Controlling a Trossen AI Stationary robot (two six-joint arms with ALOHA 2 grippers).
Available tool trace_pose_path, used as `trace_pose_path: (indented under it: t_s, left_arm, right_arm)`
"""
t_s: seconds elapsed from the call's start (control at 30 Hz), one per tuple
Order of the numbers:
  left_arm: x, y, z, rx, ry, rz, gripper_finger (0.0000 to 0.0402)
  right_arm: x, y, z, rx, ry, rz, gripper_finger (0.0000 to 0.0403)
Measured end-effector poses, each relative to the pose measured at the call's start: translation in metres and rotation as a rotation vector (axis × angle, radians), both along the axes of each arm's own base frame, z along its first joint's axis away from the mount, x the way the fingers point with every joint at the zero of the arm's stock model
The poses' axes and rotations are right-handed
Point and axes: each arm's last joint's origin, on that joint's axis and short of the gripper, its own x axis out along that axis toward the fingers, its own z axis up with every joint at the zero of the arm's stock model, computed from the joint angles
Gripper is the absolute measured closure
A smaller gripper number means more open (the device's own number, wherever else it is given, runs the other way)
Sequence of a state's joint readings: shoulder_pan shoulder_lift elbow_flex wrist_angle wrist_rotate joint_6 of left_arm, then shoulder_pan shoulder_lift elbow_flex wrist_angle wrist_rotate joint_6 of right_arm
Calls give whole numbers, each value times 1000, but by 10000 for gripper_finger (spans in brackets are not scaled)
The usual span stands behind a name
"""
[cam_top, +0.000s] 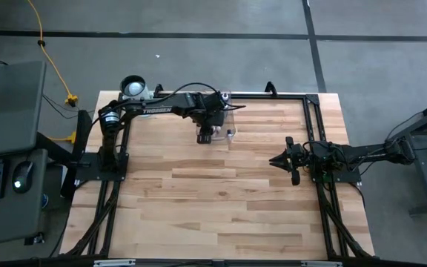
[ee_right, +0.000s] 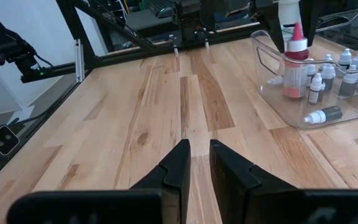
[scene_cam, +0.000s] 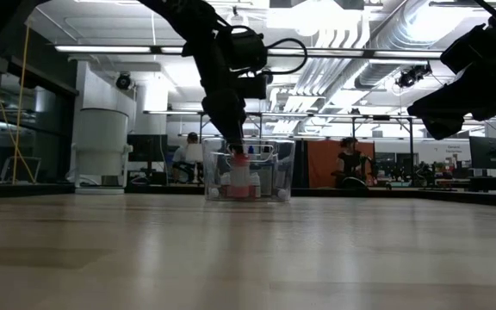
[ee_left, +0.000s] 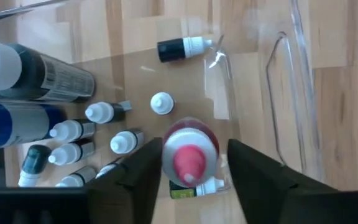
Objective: Pick & Place food coloring
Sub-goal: Put the large pink food coloring bottle into the container
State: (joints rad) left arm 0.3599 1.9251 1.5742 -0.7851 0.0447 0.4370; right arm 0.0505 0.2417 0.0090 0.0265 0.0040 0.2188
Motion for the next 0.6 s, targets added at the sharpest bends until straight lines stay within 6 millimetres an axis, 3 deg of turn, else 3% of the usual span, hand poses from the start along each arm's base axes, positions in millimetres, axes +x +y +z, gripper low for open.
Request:
trace_pose_path:
  t_s: [0.17, 0.6]
  left_arm:
    - [0, -1, 0, -2, 2, -1, 193]
    - [2, -6, 0, -14, -4, -22, 185]
  right_arm:
    - [0, 0, 0, 0, 0, 0, 351]
    - [0, 0, 0, 0, 0, 0, 352]
